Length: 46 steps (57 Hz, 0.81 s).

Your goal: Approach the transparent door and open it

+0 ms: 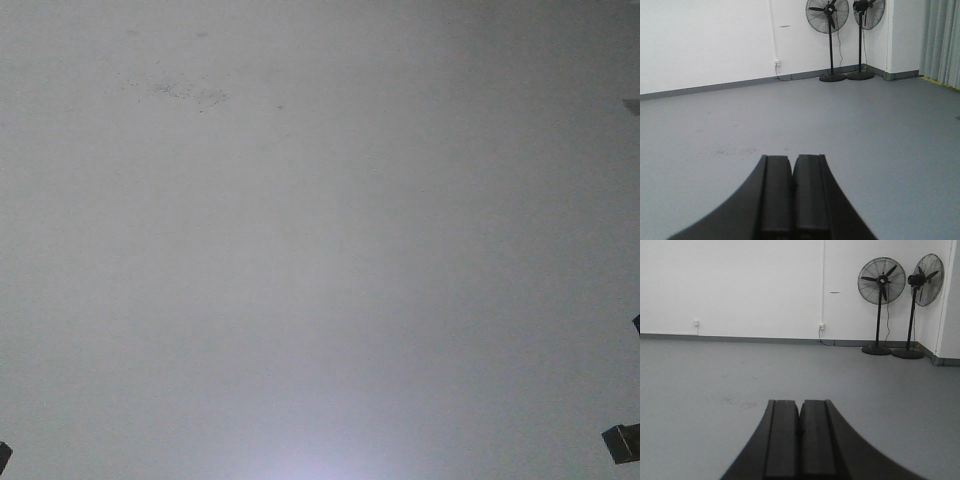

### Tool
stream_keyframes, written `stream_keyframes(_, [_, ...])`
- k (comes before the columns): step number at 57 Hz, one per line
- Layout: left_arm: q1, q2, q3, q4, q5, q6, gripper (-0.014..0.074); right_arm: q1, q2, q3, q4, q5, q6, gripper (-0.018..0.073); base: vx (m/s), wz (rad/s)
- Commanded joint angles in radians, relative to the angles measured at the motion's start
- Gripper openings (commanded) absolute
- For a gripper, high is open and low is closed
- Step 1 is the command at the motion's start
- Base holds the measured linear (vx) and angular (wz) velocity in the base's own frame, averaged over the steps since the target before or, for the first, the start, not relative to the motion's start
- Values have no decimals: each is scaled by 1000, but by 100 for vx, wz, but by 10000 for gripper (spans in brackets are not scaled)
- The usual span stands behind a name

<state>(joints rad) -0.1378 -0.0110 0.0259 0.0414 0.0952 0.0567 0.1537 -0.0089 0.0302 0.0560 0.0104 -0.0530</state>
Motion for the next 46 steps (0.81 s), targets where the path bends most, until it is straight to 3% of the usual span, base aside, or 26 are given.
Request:
stream_keyframes(1, [-2,-14,-18,-2,-84,-7,3,-7,-15,1,-3,-83,-5,-4,1,1])
stream_keyframes(46, [-2,-14,-18,-2,-84,-7,3,-7,-15,1,-3,-83,-5,-4,13,6])
